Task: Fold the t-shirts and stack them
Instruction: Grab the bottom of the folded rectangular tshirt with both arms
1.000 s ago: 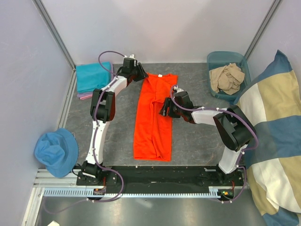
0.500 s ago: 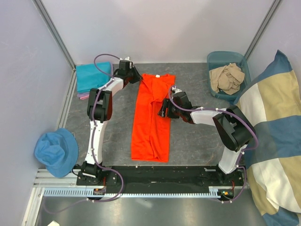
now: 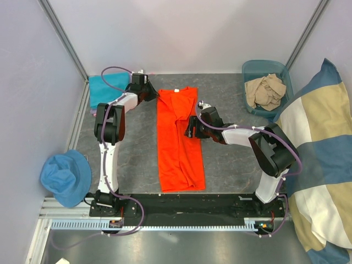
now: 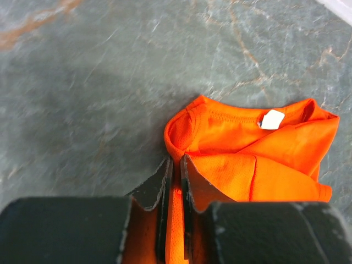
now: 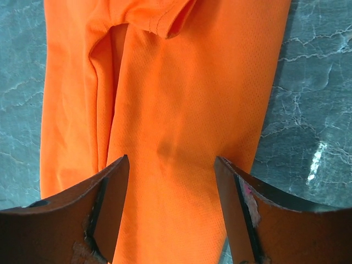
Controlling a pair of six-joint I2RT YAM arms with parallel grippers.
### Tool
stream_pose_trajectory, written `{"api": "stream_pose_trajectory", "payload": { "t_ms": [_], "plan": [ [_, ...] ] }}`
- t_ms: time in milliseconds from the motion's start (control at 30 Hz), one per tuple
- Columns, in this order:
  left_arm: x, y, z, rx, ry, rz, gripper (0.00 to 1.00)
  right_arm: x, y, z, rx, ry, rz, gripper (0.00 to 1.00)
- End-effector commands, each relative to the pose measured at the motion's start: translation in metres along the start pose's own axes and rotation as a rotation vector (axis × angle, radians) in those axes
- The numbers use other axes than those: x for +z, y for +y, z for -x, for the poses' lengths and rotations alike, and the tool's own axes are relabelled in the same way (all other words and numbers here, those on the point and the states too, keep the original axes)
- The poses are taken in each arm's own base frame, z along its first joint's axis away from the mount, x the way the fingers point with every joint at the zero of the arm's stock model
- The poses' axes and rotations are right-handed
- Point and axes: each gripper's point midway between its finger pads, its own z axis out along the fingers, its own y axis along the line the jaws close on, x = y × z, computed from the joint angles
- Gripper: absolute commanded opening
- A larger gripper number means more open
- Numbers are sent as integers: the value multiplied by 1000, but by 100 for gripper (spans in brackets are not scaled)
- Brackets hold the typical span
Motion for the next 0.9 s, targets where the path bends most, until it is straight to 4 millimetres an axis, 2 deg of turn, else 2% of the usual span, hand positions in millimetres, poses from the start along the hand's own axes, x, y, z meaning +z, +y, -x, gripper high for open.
{"api": "stream_pose_trajectory", "payload": {
  "t_ms": [0,133,233,267,333,367,467,600,767,800,867],
  "plan": [
    [-21,13,8,-16,-21,72,13,-7,-42,-53,-27,185,-166,73],
    [-33,15,4,-33,-23,84,14,-9,-44,-51,-45,185,-181,74],
    [-40,17,-3,-51,-17,93,23,-11,-43,-47,-50,180,-184,74],
    [-48,10,6,-55,-38,81,32,-14,-41,-44,-56,171,-179,74],
    [-56,9,6,-57,-49,86,44,-19,-37,-37,-61,156,-174,76],
    [-65,1,16,-59,-74,75,63,-21,-35,-34,-68,148,-173,76],
    [-80,-10,34,-53,-120,60,97,-29,-27,-20,-83,128,-164,77],
    [-112,-34,65,-51,-199,19,98,-40,-13,3,-109,82,-141,79],
    [-137,-44,54,-98,-214,-31,98,-53,8,32,-131,33,-98,80],
    [-137,-39,37,-108,-185,-24,98,-53,11,34,-131,31,-91,80],
    [-148,-45,30,-125,-190,-45,98,-56,22,47,-140,11,-63,80]
  ]
}}
